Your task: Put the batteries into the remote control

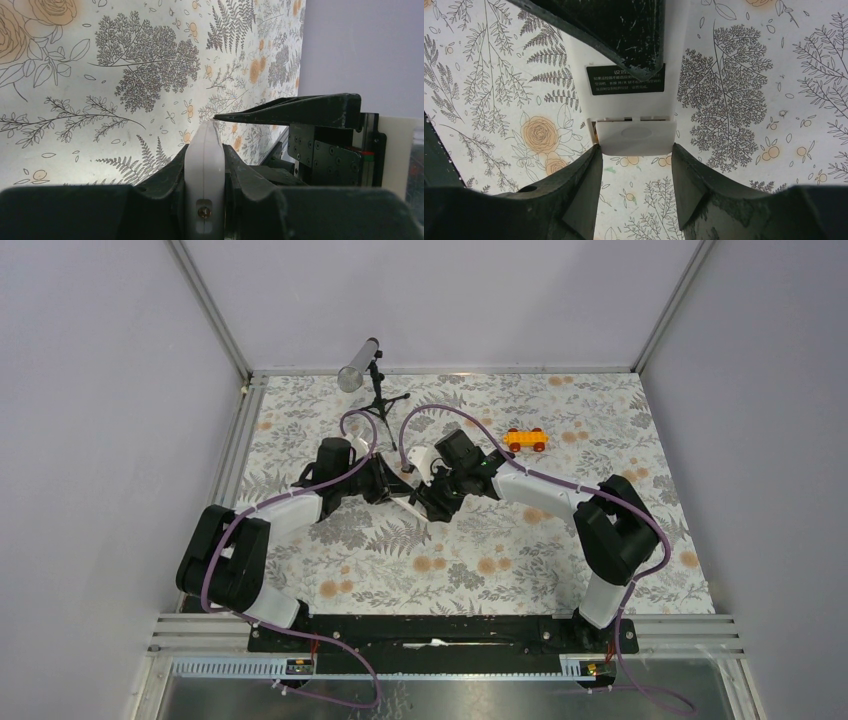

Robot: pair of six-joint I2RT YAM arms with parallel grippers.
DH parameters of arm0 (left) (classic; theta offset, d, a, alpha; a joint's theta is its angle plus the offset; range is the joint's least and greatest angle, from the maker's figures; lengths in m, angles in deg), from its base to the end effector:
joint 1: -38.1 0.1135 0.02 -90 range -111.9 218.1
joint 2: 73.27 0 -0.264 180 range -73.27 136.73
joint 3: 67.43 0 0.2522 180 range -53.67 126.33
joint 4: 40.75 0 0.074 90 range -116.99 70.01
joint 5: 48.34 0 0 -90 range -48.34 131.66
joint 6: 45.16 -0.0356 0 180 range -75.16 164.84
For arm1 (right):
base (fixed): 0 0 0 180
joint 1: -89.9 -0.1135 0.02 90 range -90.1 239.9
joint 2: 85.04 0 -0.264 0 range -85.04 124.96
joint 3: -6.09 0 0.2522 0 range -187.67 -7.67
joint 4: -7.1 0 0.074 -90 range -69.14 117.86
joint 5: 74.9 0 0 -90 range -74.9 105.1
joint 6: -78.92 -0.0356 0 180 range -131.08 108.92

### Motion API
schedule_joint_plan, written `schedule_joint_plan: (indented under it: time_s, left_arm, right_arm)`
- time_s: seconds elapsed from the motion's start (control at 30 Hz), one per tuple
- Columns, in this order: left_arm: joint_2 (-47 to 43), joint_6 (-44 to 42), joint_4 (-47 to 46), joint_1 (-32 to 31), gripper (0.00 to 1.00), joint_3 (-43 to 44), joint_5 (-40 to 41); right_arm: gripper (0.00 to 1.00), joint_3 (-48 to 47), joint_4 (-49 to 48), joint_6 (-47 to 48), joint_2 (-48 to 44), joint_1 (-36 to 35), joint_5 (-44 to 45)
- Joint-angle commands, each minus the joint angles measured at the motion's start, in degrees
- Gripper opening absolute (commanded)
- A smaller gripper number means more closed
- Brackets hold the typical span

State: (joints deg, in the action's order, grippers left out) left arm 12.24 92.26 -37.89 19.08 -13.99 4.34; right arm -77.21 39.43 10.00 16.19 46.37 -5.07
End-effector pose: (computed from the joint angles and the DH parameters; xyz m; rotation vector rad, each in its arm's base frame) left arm 0.2737 -0.1172 0.1842 -0.1742 2.3642 -1.3264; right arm 0.2671 0.2706 0.2122 -1.4498 1.9968 0.6029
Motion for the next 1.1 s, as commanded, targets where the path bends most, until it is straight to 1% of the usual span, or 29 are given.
schedule_joint_plan:
  time_s: [0.0,0.3,0.53,0.73,0.87,1.07]
  left_arm:
    - [-3.05,2.13,-6.57,-0.4,0.0,-0.09,-5.44]
    - [-3.61,1.98,-6.09,-0.39,0.0,-0.51,-6.3]
    - [-3.08,3.71,-6.16,-0.39,0.0,-0.57,-6.45]
    - [-3.0,4.48,-5.98,-0.4,0.0,-0.57,-4.25]
    - [-2.6,4.62,-7.02,-0.38,0.0,-0.45,-4.29]
    - [-2.81,0.51,-5.31,-0.36,0.0,1.24,-8.21]
  right_arm:
    - [0.48,-2.52,-1.76,-0.6,0.87,-0.7,-1.09]
    - [0.48,-3.1,-1.78,-0.78,1.38,-0.73,-0.85]
    - [0.49,-3.98,-1.77,-1.46,1.59,-0.68,-1.0]
    - [0.49,-3.92,-1.01,-1.55,1.55,-0.62,-3.38]
    - [0.49,-3.94,-0.02,-1.01,1.44,-0.73,-4.64]
    - [0.5,-3.81,1.67,0.75,0.91,-0.64,-6.71]
